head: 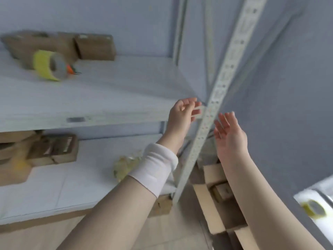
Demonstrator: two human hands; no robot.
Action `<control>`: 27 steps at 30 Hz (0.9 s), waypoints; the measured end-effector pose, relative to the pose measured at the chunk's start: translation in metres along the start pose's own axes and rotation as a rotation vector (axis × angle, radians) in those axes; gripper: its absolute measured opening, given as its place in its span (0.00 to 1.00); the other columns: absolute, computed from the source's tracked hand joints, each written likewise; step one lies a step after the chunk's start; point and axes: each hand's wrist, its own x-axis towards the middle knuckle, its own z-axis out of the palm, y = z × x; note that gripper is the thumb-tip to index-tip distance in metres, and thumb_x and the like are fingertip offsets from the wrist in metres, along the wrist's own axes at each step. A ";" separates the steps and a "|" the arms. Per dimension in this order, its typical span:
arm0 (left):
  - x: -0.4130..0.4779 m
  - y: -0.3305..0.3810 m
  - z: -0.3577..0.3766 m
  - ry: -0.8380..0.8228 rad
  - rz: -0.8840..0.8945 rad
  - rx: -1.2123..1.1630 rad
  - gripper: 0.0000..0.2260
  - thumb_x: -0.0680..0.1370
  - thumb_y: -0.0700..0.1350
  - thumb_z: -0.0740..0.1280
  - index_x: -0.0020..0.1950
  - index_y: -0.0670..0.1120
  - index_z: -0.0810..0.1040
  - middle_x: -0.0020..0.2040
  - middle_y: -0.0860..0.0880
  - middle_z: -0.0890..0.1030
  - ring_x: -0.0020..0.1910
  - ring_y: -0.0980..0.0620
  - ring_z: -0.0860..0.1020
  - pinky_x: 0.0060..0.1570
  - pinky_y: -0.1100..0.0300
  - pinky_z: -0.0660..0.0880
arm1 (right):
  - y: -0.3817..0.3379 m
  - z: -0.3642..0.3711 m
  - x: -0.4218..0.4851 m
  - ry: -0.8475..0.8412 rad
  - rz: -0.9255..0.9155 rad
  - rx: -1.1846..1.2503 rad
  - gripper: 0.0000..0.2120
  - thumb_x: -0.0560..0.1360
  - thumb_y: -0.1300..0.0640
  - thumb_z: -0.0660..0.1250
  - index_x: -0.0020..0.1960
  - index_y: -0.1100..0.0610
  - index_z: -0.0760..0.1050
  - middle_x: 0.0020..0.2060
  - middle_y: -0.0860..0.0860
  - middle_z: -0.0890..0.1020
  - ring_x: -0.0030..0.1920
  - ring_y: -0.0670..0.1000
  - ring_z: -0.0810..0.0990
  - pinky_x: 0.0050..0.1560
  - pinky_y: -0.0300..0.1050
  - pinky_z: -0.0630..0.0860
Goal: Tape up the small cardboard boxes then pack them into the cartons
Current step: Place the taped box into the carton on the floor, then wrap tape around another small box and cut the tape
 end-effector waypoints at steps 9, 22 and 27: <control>0.076 0.093 -0.159 0.170 0.196 0.207 0.09 0.80 0.38 0.59 0.43 0.50 0.72 0.41 0.55 0.78 0.38 0.58 0.76 0.35 0.69 0.69 | 0.066 0.180 0.008 -0.276 0.027 -0.168 0.08 0.79 0.52 0.62 0.54 0.55 0.73 0.49 0.47 0.80 0.51 0.46 0.79 0.45 0.38 0.73; 0.232 0.152 -0.290 0.430 0.168 0.782 0.10 0.79 0.44 0.63 0.59 0.44 0.75 0.59 0.48 0.78 0.58 0.52 0.75 0.51 0.66 0.67 | 0.102 0.310 0.135 -0.487 0.166 -0.291 0.16 0.77 0.47 0.63 0.57 0.57 0.73 0.53 0.51 0.80 0.56 0.52 0.78 0.53 0.45 0.72; 0.279 0.176 -0.325 0.392 0.082 0.936 0.16 0.79 0.48 0.61 0.67 0.48 0.70 0.66 0.49 0.73 0.61 0.53 0.72 0.52 0.64 0.64 | 0.119 0.373 0.171 -0.506 0.198 -0.359 0.23 0.75 0.44 0.64 0.63 0.58 0.71 0.56 0.51 0.79 0.58 0.53 0.77 0.56 0.45 0.73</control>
